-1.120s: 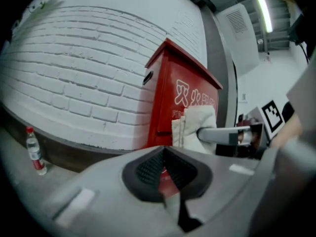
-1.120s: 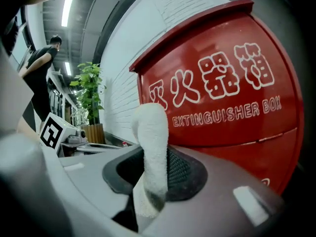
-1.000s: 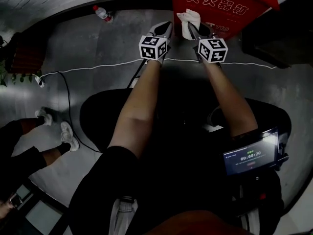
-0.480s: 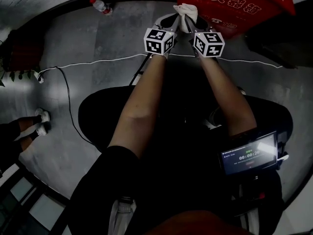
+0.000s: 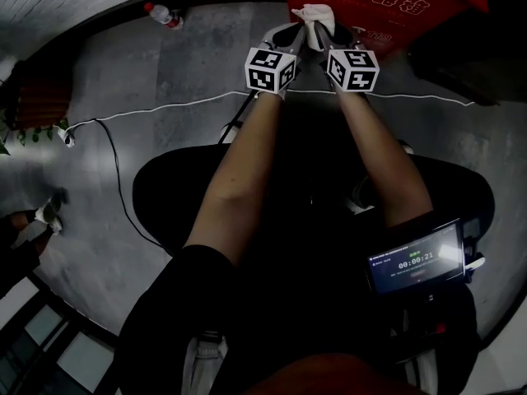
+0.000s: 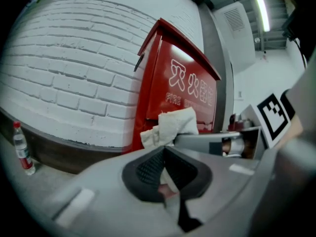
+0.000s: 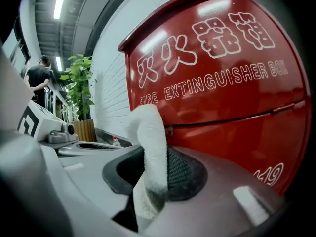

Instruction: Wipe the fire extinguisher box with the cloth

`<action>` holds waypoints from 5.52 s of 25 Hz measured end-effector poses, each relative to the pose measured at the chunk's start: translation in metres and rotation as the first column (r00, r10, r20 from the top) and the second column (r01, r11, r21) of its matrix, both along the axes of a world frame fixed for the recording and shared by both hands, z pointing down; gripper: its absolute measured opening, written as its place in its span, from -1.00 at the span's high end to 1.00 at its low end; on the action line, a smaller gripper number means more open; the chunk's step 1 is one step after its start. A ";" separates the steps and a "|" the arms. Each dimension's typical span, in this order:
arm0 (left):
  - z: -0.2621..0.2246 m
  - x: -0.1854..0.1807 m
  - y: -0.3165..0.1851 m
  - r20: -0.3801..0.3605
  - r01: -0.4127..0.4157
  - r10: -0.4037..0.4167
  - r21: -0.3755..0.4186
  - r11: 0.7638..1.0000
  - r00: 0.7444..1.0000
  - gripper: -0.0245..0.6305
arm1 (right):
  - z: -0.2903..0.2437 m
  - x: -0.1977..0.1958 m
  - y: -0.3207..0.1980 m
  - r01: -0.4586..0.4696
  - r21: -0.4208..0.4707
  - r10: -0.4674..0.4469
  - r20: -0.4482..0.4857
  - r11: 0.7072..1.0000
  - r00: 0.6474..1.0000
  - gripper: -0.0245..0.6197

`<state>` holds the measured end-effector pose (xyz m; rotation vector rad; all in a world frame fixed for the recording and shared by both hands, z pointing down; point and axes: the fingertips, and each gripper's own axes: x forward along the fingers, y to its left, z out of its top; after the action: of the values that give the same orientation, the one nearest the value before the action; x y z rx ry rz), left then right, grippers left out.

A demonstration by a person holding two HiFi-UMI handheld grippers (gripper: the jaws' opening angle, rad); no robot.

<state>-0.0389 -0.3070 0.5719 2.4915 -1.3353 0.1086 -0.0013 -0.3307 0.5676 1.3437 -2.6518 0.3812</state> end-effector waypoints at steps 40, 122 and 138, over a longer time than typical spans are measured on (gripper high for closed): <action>0.031 0.140 0.003 -0.010 -0.163 0.163 -0.027 0.986 0.987 0.92 | 0.022 0.241 -0.020 -0.408 -0.065 0.413 0.077 0.911 0.908 0.61; 0.125 0.151 -0.001 0.070 -0.108 0.117 -0.110 0.988 0.991 0.92 | 0.161 0.258 -0.010 -0.497 -0.216 0.497 -0.058 0.840 0.866 0.61; -0.047 0.104 0.056 0.040 -0.052 0.046 0.160 0.986 0.998 0.92 | -0.045 0.136 0.066 0.026 0.202 -0.033 0.032 0.979 0.999 0.61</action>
<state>0.0649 -0.2507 0.5251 2.6697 -1.3469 0.0590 0.1351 -0.2649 0.5223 1.3613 -2.7992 0.1363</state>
